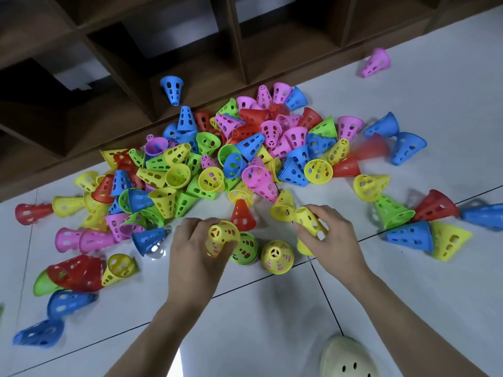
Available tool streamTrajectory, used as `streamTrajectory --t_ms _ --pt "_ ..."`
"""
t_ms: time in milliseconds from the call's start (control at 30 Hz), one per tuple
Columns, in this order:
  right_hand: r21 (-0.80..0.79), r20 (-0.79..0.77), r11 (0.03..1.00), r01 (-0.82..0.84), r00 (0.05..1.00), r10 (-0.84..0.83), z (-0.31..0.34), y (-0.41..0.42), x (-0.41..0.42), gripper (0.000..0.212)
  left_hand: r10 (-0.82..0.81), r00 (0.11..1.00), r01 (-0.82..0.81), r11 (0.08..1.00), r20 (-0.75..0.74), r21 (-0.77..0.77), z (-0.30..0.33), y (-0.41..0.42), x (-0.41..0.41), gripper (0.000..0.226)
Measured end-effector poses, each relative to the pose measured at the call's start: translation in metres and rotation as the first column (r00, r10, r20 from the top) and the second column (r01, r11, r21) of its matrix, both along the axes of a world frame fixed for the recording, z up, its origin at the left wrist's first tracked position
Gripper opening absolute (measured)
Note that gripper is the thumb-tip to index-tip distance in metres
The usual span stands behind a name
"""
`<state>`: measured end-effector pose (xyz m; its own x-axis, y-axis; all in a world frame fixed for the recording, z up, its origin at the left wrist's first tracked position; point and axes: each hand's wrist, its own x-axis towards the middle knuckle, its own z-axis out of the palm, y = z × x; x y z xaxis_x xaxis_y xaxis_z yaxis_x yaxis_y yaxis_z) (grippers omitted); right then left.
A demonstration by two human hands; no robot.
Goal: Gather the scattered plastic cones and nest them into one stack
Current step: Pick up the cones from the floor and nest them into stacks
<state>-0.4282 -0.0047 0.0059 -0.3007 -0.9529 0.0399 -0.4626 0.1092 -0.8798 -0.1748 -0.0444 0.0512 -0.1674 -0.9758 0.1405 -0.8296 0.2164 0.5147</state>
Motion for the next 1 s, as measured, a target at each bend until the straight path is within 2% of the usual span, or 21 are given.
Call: streamTrajectory --t_ms 133,200,333,467,567,667,800,900,1000 --pt "-0.018 0.087 0.999 0.027 0.996 -0.025 0.011 -0.001 0.002 0.03 0.187 0.978 -0.189 0.982 -0.089 -0.012 0.012 -0.009 0.013 0.042" --pt "-0.02 0.182 0.998 0.057 0.982 -0.052 0.013 0.001 0.002 0.023 0.254 0.952 -0.258 0.966 -0.172 -0.001 0.014 -0.014 0.023 0.039" --pt "-0.039 0.283 0.996 0.076 0.957 -0.062 0.021 0.009 0.007 0.027 0.264 0.92 -0.249 0.965 -0.29 0.086 0.015 -0.013 0.023 0.04" --pt "-0.105 0.303 0.994 0.011 0.953 0.021 0.025 0.014 0.018 0.03 0.036 0.981 -0.011 0.992 -0.193 0.129 -0.005 0.002 0.003 0.032" --pt "-0.178 0.219 0.983 -0.046 0.972 0.085 0.023 0.018 0.027 0.035 -0.074 0.99 0.095 0.979 -0.122 0.178 -0.037 0.007 0.001 0.034" --pt "-0.213 0.141 0.973 -0.091 0.982 0.123 0.02 0.019 0.033 0.036 -0.07 0.992 0.097 0.959 -0.108 0.267 -0.057 0.014 0.002 0.038" --pt "-0.212 0.116 0.969 -0.125 0.981 0.152 0.011 0.021 0.042 0.037 -0.063 0.99 0.099 0.949 -0.127 0.298 -0.068 0.015 0.006 0.045" --pt "-0.215 0.071 0.964 -0.159 0.982 0.178 0.002 0.022 0.05 0.036 -0.075 0.994 0.097 0.94 -0.079 0.326 -0.07 0.017 0.021 0.054" --pt "-0.203 0.039 0.958 -0.205 0.975 0.217 -0.004 0.022 0.057 0.038 -0.017 1.0 0.01 0.92 0.014 0.393 -0.075 0.025 0.048 0.059"
